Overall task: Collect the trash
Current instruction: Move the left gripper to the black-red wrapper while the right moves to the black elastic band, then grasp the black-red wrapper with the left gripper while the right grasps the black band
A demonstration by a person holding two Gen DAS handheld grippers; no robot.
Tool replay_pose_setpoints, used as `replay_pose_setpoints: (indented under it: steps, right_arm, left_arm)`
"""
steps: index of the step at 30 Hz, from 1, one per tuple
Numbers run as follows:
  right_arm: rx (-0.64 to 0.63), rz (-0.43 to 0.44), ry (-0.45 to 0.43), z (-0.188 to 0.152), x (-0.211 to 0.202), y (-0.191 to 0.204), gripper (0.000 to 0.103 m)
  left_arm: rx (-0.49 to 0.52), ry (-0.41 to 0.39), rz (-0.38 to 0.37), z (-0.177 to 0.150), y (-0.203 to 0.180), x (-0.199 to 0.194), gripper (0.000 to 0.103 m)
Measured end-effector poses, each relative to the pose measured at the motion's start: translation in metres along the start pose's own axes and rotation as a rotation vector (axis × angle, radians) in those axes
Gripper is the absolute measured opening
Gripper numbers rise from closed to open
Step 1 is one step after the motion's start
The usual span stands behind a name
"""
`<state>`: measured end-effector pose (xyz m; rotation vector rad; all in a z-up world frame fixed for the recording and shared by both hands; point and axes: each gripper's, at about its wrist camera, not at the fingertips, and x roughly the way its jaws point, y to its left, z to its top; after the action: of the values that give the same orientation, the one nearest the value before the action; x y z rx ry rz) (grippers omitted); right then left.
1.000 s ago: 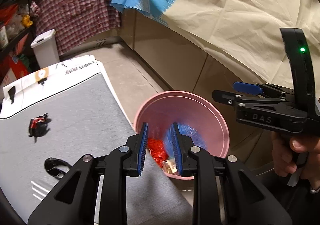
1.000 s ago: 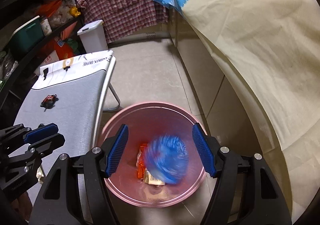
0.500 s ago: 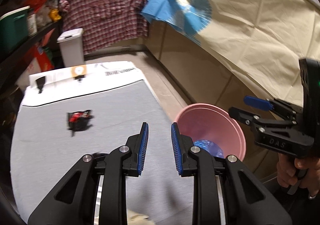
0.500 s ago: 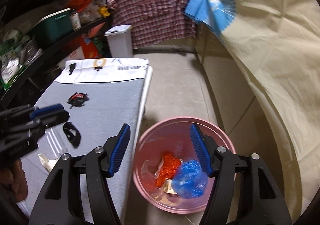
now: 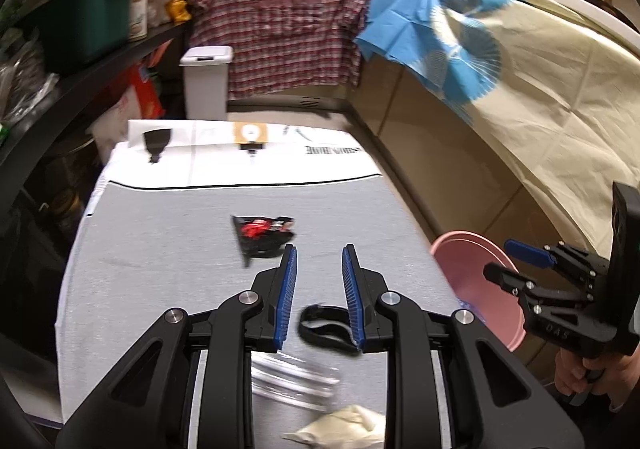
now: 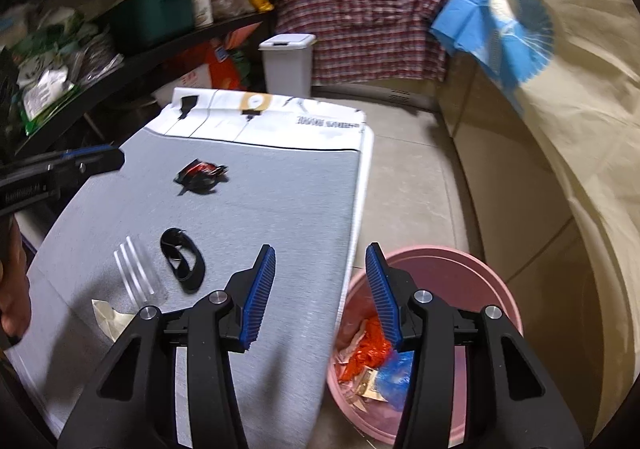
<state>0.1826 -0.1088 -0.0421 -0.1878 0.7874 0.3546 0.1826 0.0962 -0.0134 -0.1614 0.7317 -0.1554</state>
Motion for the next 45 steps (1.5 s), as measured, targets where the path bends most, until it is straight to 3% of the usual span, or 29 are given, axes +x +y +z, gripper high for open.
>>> replay_pose_setpoints:
  steps: [13,18,28,31,36,45]
  right_arm:
    - [-0.118,0.135,0.039,0.004,0.044,0.056,0.044]
    - [-0.177,0.208,0.069,0.001,0.057,0.081,0.056]
    - [-0.261,0.227,0.166,-0.009,0.088,0.104,0.056]
    - [-0.259,0.233,0.18,-0.009,0.094,0.103,0.047]
    - [-0.264,0.249,0.184,-0.008,0.094,0.1,0.016]
    - [-0.13,0.165,0.189,0.003,0.106,0.059,0.012]
  left_arm:
    - [-0.027,0.036,0.058,-0.004,0.046,0.023,0.024]
    - [-0.04,0.049,0.065,-0.006,0.06,0.033,0.024]
    - [-0.027,0.074,0.053,-0.013,0.069,0.062,0.024]
    - [-0.022,0.085,0.045,-0.015,0.071,0.073,0.024]
    - [-0.026,0.091,0.033,-0.017,0.073,0.093,0.024]
    - [-0.039,0.089,0.006,-0.01,0.071,0.114,0.024]
